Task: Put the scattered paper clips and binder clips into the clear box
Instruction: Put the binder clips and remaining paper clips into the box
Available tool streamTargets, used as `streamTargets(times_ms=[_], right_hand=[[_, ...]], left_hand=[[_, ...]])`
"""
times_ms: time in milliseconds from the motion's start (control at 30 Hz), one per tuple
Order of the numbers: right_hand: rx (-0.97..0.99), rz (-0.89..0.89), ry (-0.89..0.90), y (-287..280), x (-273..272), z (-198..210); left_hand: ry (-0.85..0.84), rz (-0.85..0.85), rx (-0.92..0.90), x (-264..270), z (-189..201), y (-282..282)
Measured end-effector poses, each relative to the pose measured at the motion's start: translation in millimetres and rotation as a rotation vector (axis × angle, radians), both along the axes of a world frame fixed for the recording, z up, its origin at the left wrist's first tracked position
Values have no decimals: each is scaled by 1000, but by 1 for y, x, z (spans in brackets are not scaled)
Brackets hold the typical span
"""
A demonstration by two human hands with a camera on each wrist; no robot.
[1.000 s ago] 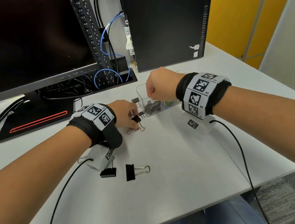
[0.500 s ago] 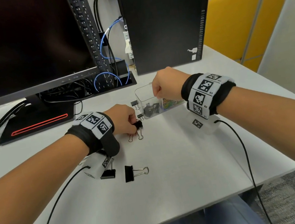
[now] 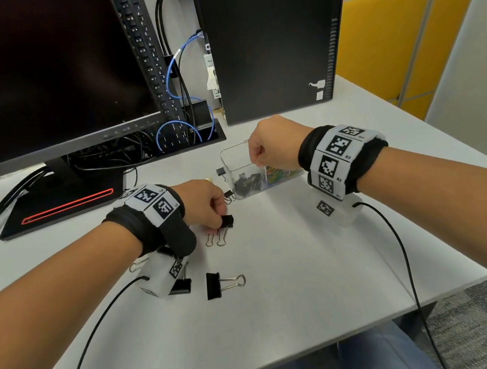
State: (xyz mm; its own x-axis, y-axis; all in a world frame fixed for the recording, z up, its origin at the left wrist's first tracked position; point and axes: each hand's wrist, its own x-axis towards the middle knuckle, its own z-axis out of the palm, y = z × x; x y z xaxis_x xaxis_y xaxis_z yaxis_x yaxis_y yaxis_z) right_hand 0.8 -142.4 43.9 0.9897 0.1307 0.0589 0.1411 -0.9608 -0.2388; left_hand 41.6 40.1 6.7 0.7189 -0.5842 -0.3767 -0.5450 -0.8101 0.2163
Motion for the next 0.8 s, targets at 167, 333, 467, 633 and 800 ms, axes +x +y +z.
streamTargets(times_ms=[167,333,467,633,800], right_hand=[[6,3,-6,-1,0,-2],[1,11,-26,-1,0,-4],[8,13,-28,0,0,-5],[14,14,-25,1,0,-4],[16,17,-39,-1,-2,-6]], left_hand=[[-42,-26,-1,-4,1,1],[-15,-20,-89,-10,3,4],[-21,-85,66,-17,-2,2],[-66,-92,130,-16,-2,-4],[-94,-119,53,-12,0,-2]])
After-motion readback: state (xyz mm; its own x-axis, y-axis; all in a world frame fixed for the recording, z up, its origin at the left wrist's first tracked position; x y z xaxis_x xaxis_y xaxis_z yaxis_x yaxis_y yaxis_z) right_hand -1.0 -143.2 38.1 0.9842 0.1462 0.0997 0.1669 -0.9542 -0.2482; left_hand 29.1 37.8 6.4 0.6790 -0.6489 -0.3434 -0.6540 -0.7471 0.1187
